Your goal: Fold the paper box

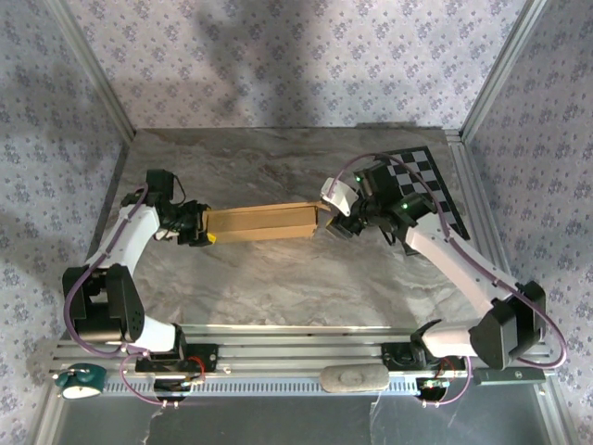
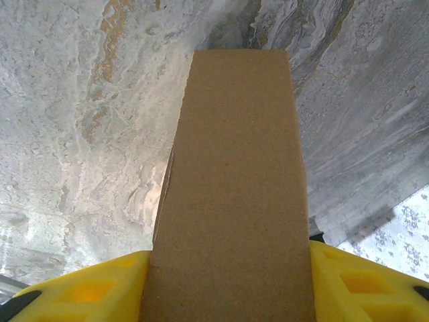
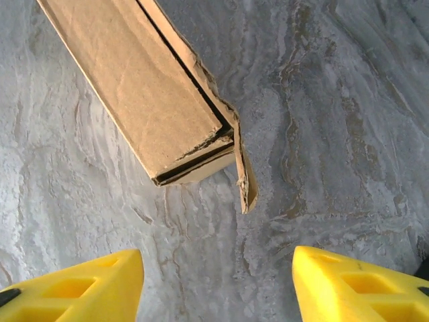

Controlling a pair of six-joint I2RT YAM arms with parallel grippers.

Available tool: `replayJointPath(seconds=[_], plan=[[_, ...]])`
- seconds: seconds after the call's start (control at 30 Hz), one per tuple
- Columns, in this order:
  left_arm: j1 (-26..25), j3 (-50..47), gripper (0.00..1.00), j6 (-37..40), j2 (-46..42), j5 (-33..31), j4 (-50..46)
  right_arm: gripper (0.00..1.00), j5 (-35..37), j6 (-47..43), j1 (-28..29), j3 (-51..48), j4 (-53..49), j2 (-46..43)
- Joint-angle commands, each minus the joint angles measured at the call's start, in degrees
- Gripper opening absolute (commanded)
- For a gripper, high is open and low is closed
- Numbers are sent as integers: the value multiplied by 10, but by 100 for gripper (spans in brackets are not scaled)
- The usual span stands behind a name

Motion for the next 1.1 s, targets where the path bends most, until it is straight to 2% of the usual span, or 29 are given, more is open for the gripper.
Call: replayJointPath(seconds=[0.0,0.2,0.47,0.67,0.83,0.87,0.93,1.07], plan=[[6,14,46,15,16,-23,-24,58,-11,-61,7,46,-22,32],[7,15,45,17,22,-20,-20,49,2,-52,16,89,-44,83],[6,19,45,22,23,-21,-18,29,-10,-29,23,139,-76,121],[7,19,45,29,29,-19,-15,19,-7,-11,28,160,-89,146],[8,20,47,35,28,-18,-6,0,-1,8,31,173,-99,153],[8,21,48,38,27,-18,-6,0,-2,9,31,175,-101,152],[9,21,54,48,23,-19,-1,0,-9,10,29,179,-109,150],[23,21,80,88,3,-34,0,0,-23,11,20,194,-135,155]])
